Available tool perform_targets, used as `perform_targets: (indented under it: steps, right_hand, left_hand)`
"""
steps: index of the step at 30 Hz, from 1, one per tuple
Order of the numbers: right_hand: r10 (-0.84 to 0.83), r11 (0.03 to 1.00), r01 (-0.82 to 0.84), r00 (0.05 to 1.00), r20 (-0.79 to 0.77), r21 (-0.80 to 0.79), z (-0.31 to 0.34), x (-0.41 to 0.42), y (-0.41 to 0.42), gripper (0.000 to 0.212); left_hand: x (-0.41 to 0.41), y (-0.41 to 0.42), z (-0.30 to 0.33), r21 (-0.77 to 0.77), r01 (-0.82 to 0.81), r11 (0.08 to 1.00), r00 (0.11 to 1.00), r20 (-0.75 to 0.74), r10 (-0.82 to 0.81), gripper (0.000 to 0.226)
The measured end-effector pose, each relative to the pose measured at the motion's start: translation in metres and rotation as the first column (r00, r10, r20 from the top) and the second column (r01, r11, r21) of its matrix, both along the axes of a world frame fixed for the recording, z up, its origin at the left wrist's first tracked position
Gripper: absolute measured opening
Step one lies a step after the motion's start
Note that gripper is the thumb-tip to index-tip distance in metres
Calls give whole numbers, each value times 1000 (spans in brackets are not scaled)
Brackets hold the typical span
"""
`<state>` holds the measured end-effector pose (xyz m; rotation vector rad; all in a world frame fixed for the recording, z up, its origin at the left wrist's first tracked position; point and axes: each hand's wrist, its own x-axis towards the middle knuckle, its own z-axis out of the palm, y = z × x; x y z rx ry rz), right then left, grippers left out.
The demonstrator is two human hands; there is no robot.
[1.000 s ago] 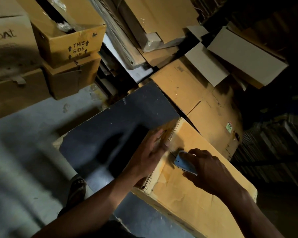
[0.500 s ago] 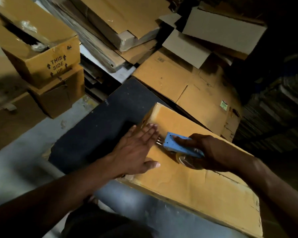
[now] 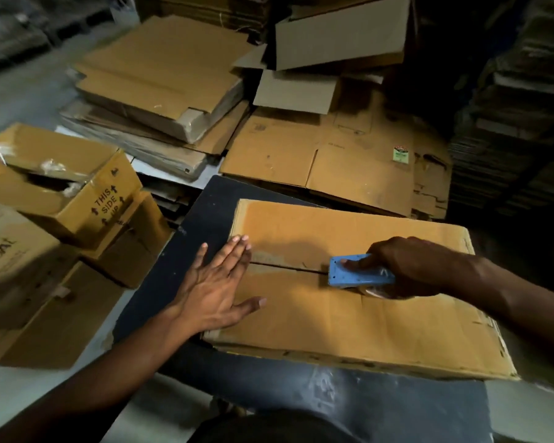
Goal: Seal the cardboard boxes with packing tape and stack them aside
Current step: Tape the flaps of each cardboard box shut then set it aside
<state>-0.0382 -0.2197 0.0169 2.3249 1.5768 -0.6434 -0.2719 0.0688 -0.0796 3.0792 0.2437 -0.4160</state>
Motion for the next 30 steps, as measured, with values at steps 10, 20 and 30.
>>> perform_targets:
  steps: [10, 20, 30]
  right_hand:
    - [26, 997, -35, 991, 130, 70, -6, -16, 4, 67]
    - [69, 996, -78, 981, 180, 44, -8, -22, 15, 62]
    - [77, 996, -83, 963, 258, 14, -14, -29, 26, 60]
  left_hand:
    - [27, -70, 0, -83, 41, 996, 997, -55, -46, 124]
    - [7, -33, 8, 73, 35, 997, 999, 3, -35, 115]
    - [25, -71, -8, -66, -13, 998, 945, 324, 34, 86]
